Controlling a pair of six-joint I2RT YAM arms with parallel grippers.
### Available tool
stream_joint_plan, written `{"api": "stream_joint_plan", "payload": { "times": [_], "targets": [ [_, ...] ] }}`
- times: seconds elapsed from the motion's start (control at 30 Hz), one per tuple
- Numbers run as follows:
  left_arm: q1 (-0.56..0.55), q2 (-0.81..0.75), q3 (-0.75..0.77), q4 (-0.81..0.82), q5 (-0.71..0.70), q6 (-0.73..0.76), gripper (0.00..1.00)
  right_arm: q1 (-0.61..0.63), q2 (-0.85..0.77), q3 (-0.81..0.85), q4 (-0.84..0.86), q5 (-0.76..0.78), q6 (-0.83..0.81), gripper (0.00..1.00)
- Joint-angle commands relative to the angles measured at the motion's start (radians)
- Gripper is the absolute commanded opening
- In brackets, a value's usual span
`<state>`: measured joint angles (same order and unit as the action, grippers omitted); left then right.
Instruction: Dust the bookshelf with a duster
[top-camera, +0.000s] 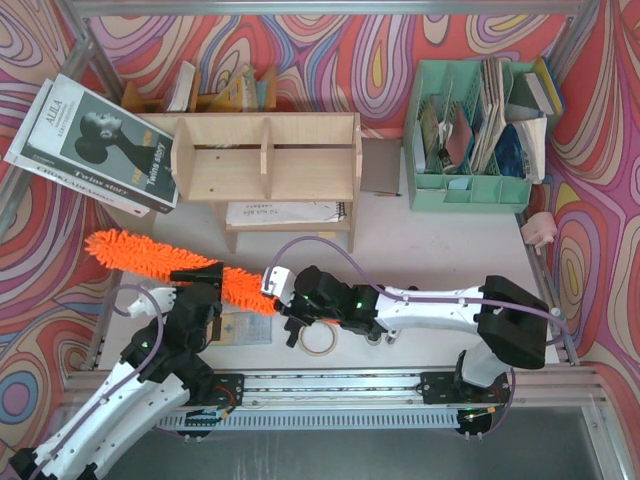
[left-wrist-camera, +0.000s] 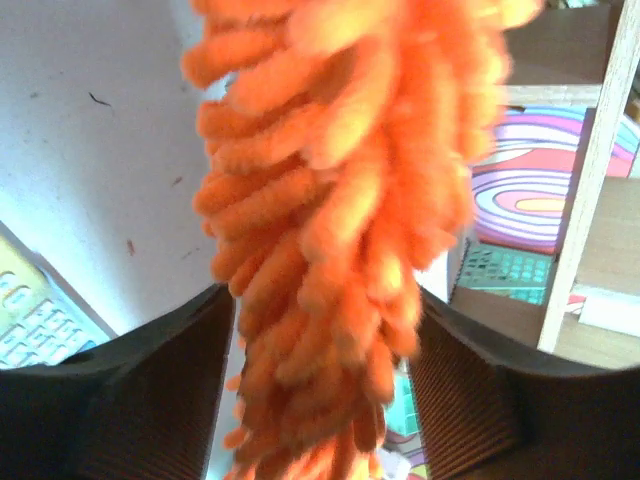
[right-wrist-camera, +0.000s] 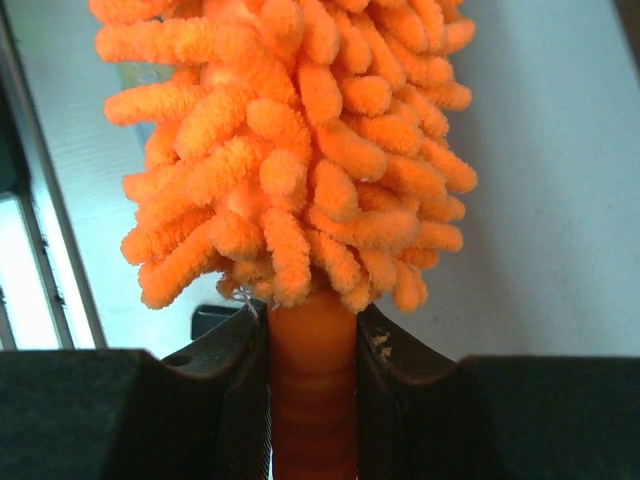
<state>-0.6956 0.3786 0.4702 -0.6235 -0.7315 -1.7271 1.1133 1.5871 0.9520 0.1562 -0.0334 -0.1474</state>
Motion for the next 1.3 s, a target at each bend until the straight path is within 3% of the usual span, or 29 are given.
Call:
{"api": "stream_joint_plan", "payload": {
  "times": [0.0,0.13,0.4,0.63,0.8,0.97,1.27],
  "targets": [
    [0.002,-0.016,0.036,-0.128,-0.039,-0.05,0.74,-0.007,-0.061,-0.015,-0.011,0.08,0.024,0.06],
    [0.002,-0.019,0.131,-0.232,-0.074,-0.009,0.97,-0.008,-0.096,-0.026,-0.039,0.081,0.03,0.01],
    [0.002,-0.007,0.34,-0.462,-0.195,0.113,0.98,-0.007,-0.158,-0.059,-0.088,0.071,0.011,0.0],
    [0.002,0.093,0.607,-0.537,-0.328,0.417,0.98,-0.007,-0.164,-0.03,-0.13,0.051,-0.027,0.0],
    [0.002,0.193,0.806,-0.425,-0.326,0.846,0.98,-0.008,-0.158,0.033,-0.15,0.049,-0.056,0.0],
    [0.002,0.274,0.966,-0.294,-0.235,1.187,0.98,-0.007,-0.142,0.123,-0.172,0.076,-0.102,0.0],
    [0.002,0.267,1.077,-0.101,-0.013,1.552,0.99,-0.009,-0.096,0.266,-0.208,0.099,-0.139,0.0]
  ]
}}
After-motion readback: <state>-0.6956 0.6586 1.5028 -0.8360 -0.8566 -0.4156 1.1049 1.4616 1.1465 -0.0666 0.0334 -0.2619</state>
